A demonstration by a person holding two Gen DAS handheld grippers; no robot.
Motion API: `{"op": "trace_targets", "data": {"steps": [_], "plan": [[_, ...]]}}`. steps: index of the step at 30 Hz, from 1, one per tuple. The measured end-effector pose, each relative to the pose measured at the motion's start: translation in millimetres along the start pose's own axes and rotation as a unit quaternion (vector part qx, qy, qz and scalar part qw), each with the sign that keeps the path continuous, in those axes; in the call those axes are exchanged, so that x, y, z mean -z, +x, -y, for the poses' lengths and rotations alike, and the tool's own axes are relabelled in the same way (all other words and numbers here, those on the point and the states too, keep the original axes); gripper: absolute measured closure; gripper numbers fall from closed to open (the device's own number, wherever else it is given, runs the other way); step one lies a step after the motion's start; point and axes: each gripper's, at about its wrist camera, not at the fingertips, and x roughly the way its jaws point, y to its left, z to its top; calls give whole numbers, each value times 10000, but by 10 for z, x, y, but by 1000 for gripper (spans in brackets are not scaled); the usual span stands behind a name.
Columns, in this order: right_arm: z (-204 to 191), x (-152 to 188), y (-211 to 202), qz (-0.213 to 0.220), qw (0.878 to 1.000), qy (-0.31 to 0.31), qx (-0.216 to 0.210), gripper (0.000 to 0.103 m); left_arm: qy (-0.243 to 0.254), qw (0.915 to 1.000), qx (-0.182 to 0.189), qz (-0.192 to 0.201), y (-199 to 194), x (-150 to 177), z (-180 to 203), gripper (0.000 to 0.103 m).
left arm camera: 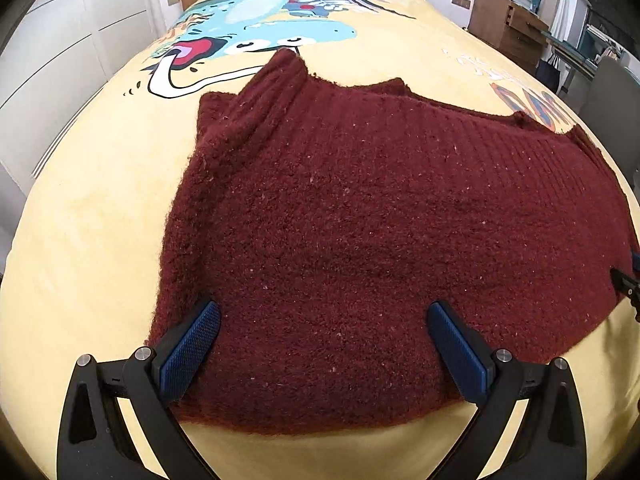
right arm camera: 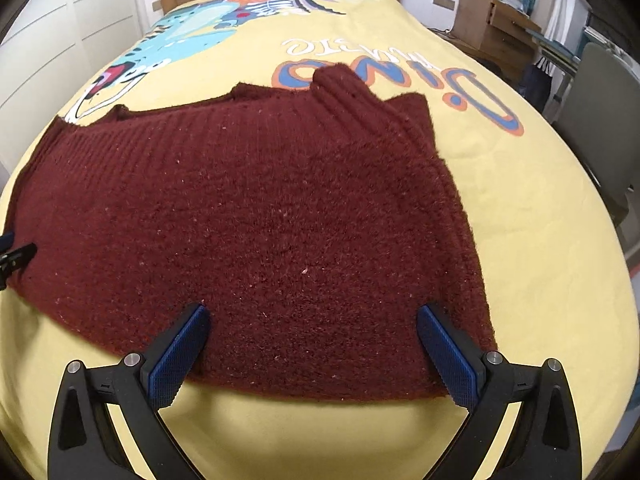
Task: Fold small clothes
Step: 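Move the left tool to the edge of the folded sweater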
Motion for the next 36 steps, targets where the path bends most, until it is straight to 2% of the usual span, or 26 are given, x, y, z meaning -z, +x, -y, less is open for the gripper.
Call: {"op": "trace_targets", "data": {"steps": [6, 9, 12, 17, 19, 21, 23, 30, 36], "plan": [[24, 83, -4, 234, 9997, 46, -39, 0, -84, 10000, 48, -25, -13, -23, -26, 1], [24, 43, 4, 75, 10000, 14, -48, 0, -133, 9996, 151, -207, -61, -77, -49, 1], [39, -64, -41, -155, 9998, 29, -74, 0, -384, 9982, 316, -342, -181, -146, -103, 1], [14, -102, -229, -301, 9995, 85, -109, 0, -512, 9983, 266, 54, -557, -377, -256, 1], [1, -53, -329, -287, 9995, 21, -141, 0, -523, 9983, 259, 74, -638, -475, -364, 1], [-2, -10, -411, -283, 9995, -67, -98, 0, -679, 9966, 460, 33, -645, -513, -490, 1], [7, 31, -481, -291, 9995, -121, -4, 0, -926, 9938, 614, -71, -584, -501, -648, 1], [147, 195, -642, -358, 9991, 209, 92, 0, -1053, 9909, 480, -692, -158, -402, -890, 1], [259, 324, -670, -432, 9981, 395, 197, 0, -994, 9839, 923, -1162, 156, -299, -782, 1]]}}
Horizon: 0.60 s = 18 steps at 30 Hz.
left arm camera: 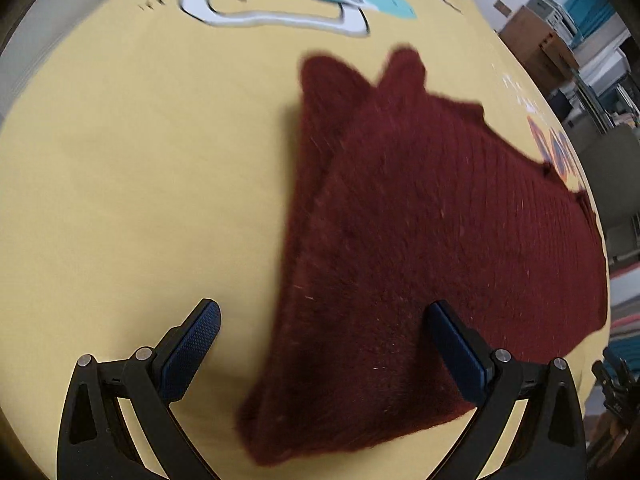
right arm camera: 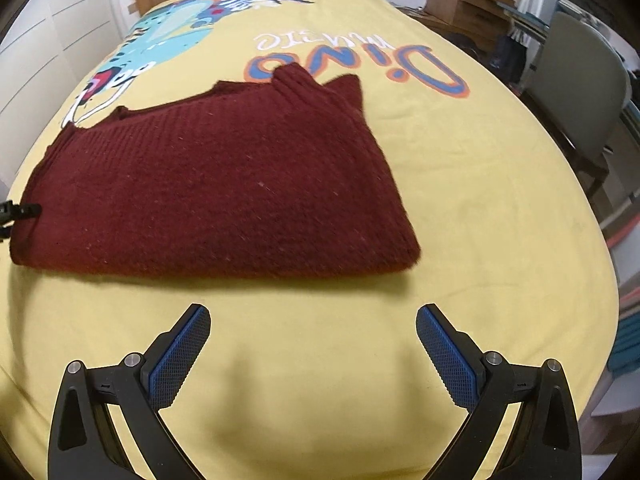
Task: Fold small clothes
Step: 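Move the left tool to the edge of the folded sweater, then grasp the folded edge with the left tool and fold it over the rest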
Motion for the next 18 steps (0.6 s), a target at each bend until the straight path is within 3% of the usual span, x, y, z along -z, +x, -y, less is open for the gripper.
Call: {"op": "trace_targets", "data": {"steps": [4, 11, 15, 18], "plan": [[89, 46, -7, 27, 9999, 122, 108, 0, -68, 9998, 184, -40, 80, 34, 38, 3], [218, 49, 7, 29, 9993, 350, 88, 0, 8, 9974, 662, -299, -20, 32, 131, 66], [283, 33, -8, 22, 9987, 498, 66, 0, 114, 9978, 566, -312, -136, -30, 222, 70], [317, 7, -55, 80, 9986, 516, 41, 0, -14, 9966, 775, -271, -285, -82, 274, 71]]}}
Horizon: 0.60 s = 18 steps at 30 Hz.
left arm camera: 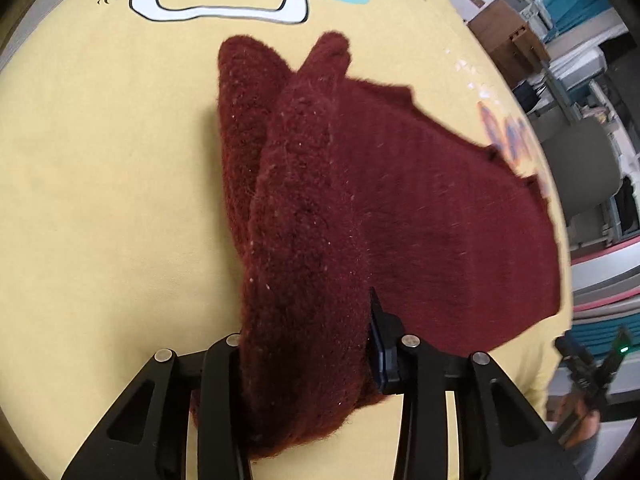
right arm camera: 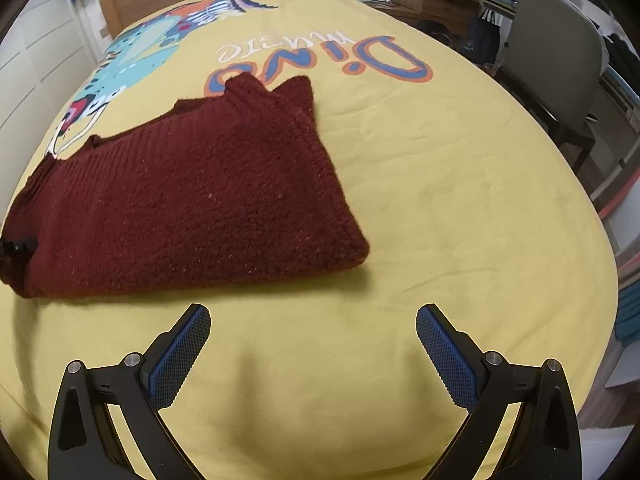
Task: Fold small clothes
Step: 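Grasp the folded edge with the left tool and fold it over the rest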
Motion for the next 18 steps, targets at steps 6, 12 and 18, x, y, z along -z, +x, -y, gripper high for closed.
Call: {"op": "trace_targets", "data": {"steps": [6, 12, 18], "plan": [[71, -82, -80, 132, 9999, 99, -28, 0, 92, 9994, 314, 96, -305, -109, 358, 73], [181, -186, -152, 252, 9992, 275, -110, 0, 459, 9966, 646, 224, -453, -319, 1018, 74], [322, -315, -232, 369, 9985, 390, -114, 0, 1028, 9928, 600, 113, -295, -396, 1764, 74]]}}
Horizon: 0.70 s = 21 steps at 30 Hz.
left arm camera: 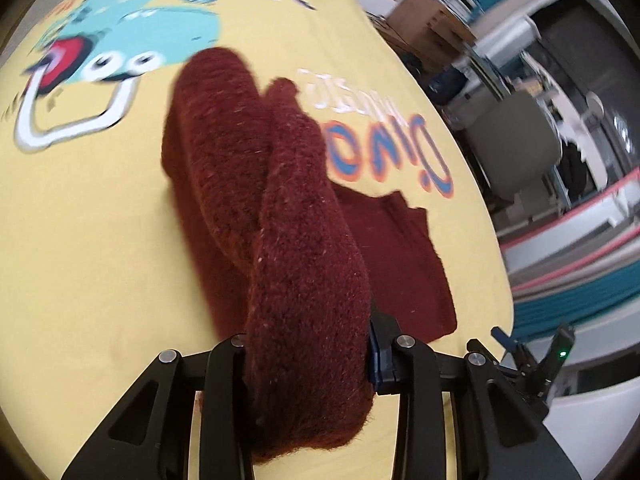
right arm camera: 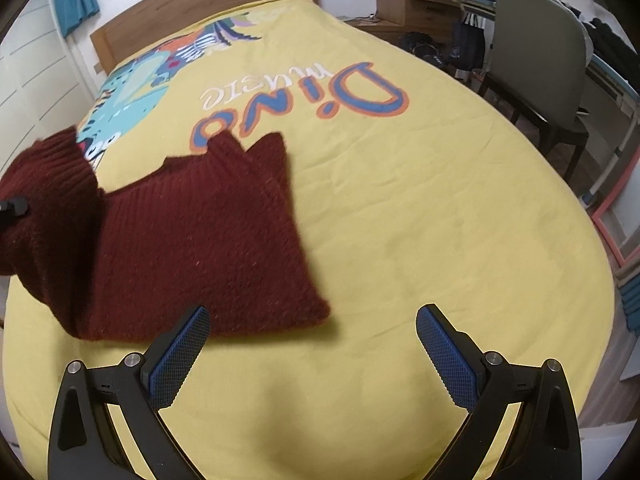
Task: Fold small clothes
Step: 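Grasp the folded edge with the left tool and fold it over the rest, then open the left tool to release the folded bundle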
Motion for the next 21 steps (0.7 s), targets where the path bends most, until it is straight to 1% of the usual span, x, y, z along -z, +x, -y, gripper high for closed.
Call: {"op": "trace_targets", "data": {"steps": [3, 5, 7, 9, 10, 13, 14, 17, 19, 20, 21], "plan": [[87, -39, -27, 16, 9999, 84, 59, 0, 172, 9997, -32, -153, 295, -55, 343, 75], [171, -48, -45, 28, 9998, 182, 74, 0, 293, 9992, -126, -253, 534, -56, 541, 75], [241, -43, -53, 1, 9996, 248, 113, 0, 469, 9972, -414, -399, 804, -23, 729, 75], [309, -24, -65, -64, 9995, 260, 159, 0, 610, 9946, -659, -515, 1024, 16, 836, 74], [336, -17, -73, -74, 9994, 262, 207, 0, 644, 9938, -721, -556, 1080, 46, 839, 74], [458, 19, -93, -117, 9990, 330, 291, 0, 606, 9922, -876, -655, 1244, 124, 804, 68], [501, 31, -92, -139, 9988, 364, 298, 0, 623, 9915, -932, -665, 1275, 134, 818, 63], [578, 71, -65, -230, 9984, 378, 362, 0, 579, 9895, -1118, -714, 1365, 145, 858, 58], [601, 92, -37, -278, 9981, 399, 371, 0, 564, 9883, -1214, -727, 1350, 149, 869, 51], [610, 102, -22, -308, 9980, 425, 359, 0, 558, 9883, -1214, -731, 1363, 139, 914, 39], [617, 114, -8, -331, 9978, 458, 339, 0, 547, 9890, -1162, -731, 1349, 142, 918, 25]]}}
